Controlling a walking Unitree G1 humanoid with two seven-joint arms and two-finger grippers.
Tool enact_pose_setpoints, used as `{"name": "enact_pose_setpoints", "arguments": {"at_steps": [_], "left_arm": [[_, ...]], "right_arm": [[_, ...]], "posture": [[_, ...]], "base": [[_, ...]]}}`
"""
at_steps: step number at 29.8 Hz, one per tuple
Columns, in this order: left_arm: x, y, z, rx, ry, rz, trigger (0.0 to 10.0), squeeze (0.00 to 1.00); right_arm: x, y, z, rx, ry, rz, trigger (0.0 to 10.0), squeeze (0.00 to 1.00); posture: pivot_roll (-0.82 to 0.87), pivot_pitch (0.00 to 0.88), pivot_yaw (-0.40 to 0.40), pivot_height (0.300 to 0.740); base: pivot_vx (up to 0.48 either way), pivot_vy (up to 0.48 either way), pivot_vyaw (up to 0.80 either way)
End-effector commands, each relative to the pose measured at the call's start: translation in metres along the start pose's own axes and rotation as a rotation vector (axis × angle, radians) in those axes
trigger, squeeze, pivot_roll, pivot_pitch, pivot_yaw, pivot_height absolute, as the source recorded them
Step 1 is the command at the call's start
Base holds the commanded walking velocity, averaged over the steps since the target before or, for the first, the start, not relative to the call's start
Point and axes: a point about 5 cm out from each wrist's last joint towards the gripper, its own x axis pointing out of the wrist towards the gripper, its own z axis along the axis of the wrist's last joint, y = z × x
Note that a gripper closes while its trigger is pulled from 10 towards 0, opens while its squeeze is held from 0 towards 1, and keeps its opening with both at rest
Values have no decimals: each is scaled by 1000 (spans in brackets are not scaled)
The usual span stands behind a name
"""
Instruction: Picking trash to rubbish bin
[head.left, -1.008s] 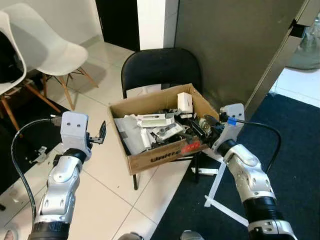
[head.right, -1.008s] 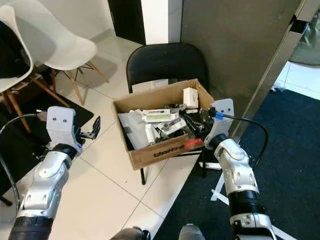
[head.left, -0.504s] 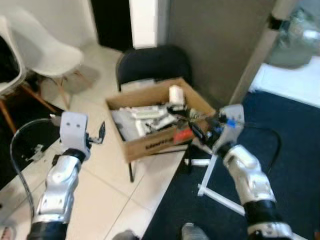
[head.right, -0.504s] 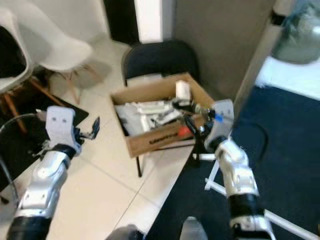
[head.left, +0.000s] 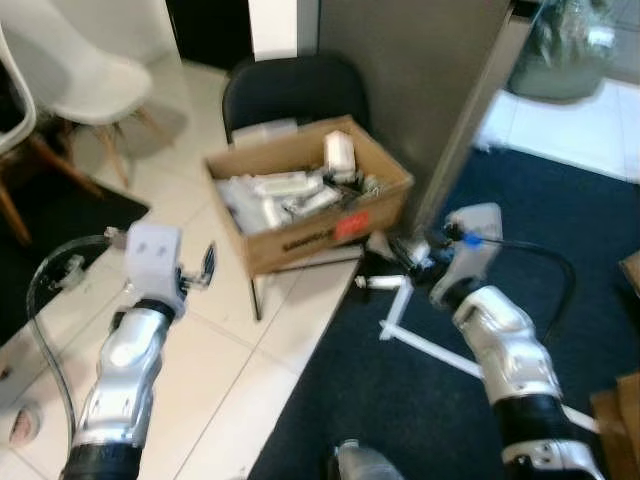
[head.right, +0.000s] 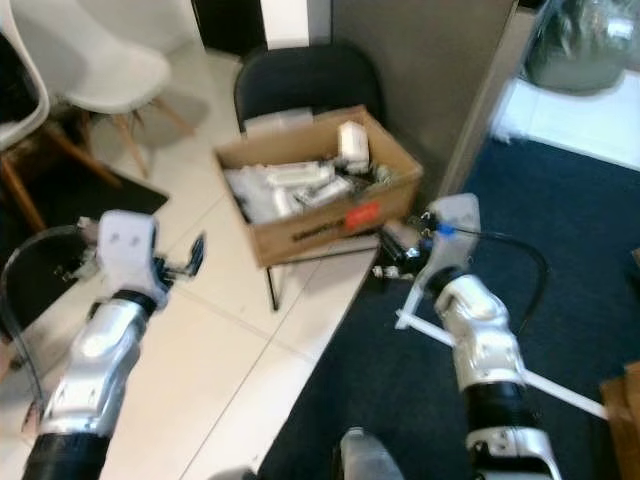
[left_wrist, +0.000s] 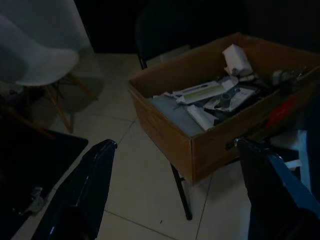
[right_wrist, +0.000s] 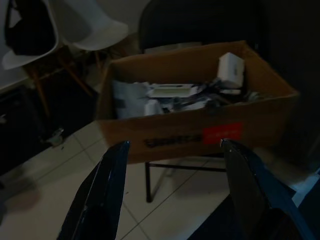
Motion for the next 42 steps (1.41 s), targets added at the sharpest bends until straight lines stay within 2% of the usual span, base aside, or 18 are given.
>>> {"name": "enact_pose_setpoints", "arguments": {"at_steps": [1,9,18,33,42], "left_arm": [[-2,2,-3,8,13,2,10000,0],[-1,1,-1,32,10,9,10000,0],[-1,-1,-2,3,4,7,10000,0],[0,0,-3,0,9,5,10000,0],[0,0,-3,5,4,4,10000,0]], "right_arm": [[-1,-1,-2,-5,26,-13,10000,0],[0,-2,-1,-16,15,-7,10000,0],[0,-1,-1,-24,12,-6,10000,0],[0,-3,0,-14,12,-17,10000,0],[0,-4,-1,-15,14,-18,10000,0]], "posture": [[-66,2,12,740],[-70,0,8,740],[-73,0,4,740],[-79,0,5,740],[-82,0,6,740]], "base": [[-356,0,0],[-352,0,0],[-354,0,0],[-351,0,0],[0,0,0]]}}
